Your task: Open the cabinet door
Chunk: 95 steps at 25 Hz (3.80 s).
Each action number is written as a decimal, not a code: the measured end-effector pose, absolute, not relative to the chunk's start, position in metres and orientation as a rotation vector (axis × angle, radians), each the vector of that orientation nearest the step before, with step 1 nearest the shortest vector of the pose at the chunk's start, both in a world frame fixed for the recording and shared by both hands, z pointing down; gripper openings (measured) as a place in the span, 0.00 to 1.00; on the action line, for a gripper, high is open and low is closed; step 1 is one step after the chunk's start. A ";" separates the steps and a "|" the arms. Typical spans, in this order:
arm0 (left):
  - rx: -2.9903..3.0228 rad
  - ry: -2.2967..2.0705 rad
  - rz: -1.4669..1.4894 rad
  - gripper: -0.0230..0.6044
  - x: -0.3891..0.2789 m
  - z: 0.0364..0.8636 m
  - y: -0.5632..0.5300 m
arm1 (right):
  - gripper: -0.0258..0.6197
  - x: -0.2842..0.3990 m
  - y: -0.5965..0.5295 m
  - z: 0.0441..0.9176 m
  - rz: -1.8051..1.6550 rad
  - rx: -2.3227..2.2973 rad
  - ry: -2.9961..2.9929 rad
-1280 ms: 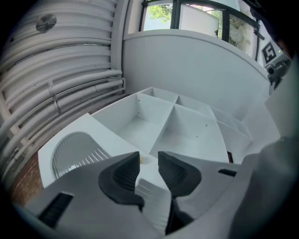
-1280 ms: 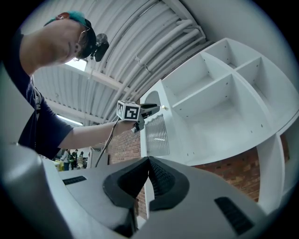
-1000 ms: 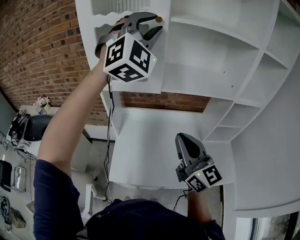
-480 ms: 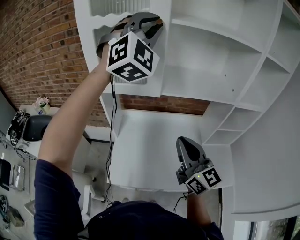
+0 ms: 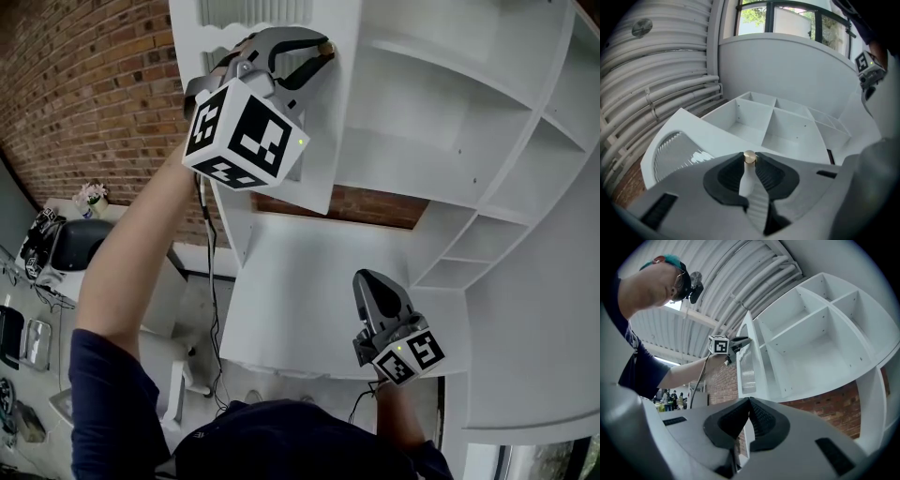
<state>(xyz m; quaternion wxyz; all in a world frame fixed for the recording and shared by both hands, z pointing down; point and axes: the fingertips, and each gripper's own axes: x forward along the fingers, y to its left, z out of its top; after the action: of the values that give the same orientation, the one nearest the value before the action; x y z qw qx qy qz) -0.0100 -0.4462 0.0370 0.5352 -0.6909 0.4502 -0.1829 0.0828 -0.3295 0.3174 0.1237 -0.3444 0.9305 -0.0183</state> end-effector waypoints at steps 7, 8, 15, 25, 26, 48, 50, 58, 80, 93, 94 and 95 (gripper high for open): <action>-1.643 0.945 -0.429 0.16 -0.031 0.033 -0.373 | 0.07 0.057 -0.317 0.310 -0.056 -0.906 2.767; -1.635 0.936 -0.439 0.16 -0.039 0.033 -0.362 | 0.07 0.051 -0.314 0.309 -0.053 -0.891 2.773; -1.654 0.968 -0.437 0.16 -0.120 0.037 -0.299 | 0.07 0.001 -0.300 0.308 -0.056 -0.770 2.834; -1.618 1.134 -0.410 0.17 -0.223 0.032 -0.263 | 0.07 -0.068 -0.276 0.300 -0.013 -0.658 2.891; -1.614 1.148 -0.411 0.17 -0.230 0.032 -0.263 | 0.07 -0.073 -0.275 0.299 -0.009 -0.654 2.894; -1.691 1.366 -0.043 0.06 -0.268 0.049 -0.210 | 0.07 -0.091 -0.270 0.279 0.069 -0.708 2.877; -1.741 1.348 -0.016 0.05 -0.253 0.062 -0.199 | 0.07 -0.083 -0.272 0.279 0.065 -0.734 2.870; -2.102 1.192 0.042 0.05 -0.159 0.143 -0.200 | 0.07 -0.054 -0.278 0.273 0.076 -0.794 2.851; -2.579 1.361 0.097 0.05 -0.102 0.325 -0.315 | 0.07 -0.017 -0.293 0.308 0.050 -0.911 2.886; -2.555 1.382 0.143 0.05 -0.109 0.322 -0.334 | 0.07 -0.026 -0.310 0.315 0.041 -0.908 2.911; -2.556 1.382 0.141 0.05 -0.109 0.322 -0.335 | 0.07 -0.026 -0.311 0.315 0.042 -0.909 2.911; -2.559 1.379 0.133 0.05 -0.109 0.323 -0.335 | 0.07 -0.026 -0.312 0.315 0.043 -0.909 2.912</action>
<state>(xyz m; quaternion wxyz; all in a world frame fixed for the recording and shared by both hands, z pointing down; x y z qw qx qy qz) -0.1088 -0.3353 0.3229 0.1158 -0.8735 0.4706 0.0453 -0.0257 -0.3117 0.3151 0.0454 -0.2978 0.9534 0.0140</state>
